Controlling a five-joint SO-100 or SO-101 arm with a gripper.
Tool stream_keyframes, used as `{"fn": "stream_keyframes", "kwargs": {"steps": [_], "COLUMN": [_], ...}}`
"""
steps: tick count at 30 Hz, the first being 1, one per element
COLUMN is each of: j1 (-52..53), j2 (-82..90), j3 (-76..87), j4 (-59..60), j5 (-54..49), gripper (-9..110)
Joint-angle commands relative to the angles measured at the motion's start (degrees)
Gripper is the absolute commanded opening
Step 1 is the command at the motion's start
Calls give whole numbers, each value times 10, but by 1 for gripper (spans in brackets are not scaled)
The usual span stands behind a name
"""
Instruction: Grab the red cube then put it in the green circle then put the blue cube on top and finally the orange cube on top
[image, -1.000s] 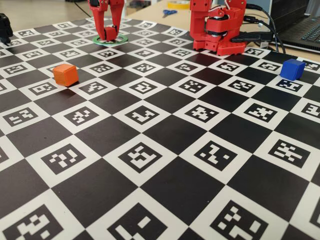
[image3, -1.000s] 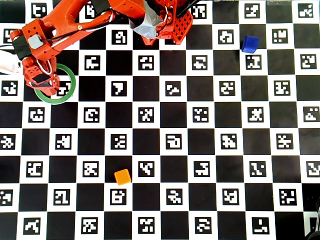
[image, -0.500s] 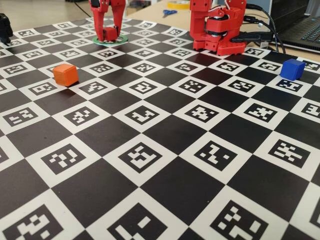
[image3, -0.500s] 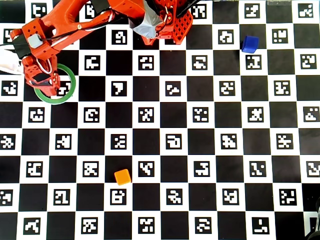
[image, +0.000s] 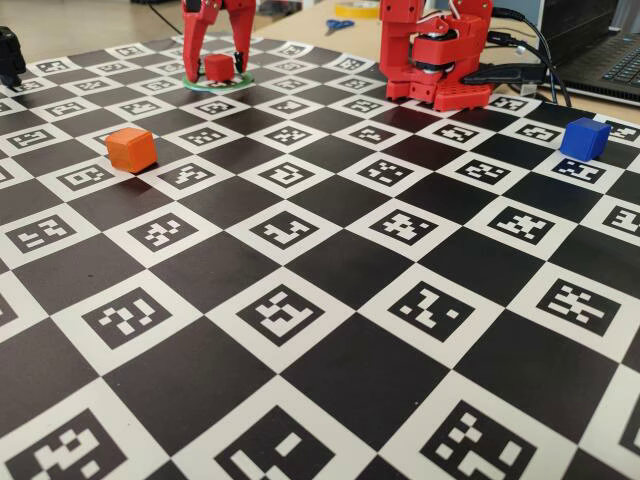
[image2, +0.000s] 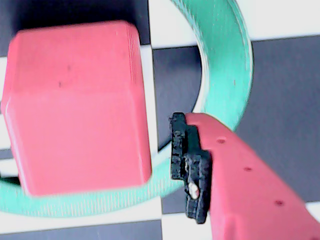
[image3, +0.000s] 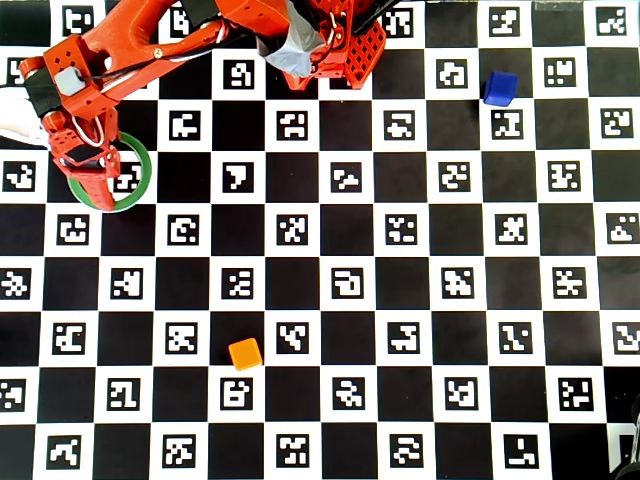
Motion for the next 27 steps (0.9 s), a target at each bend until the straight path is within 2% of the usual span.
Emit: {"fn": "stream_keyframes", "kwargs": {"steps": [1,10,16,27], "j1": [5,-12,-38,-142], "j2": [54,78,134,297], "j3": [-78,-188,-200,-49], "j4": [26,127,172,151], "j5": [3,28,67,200], "gripper": [43,43,43,43]}}
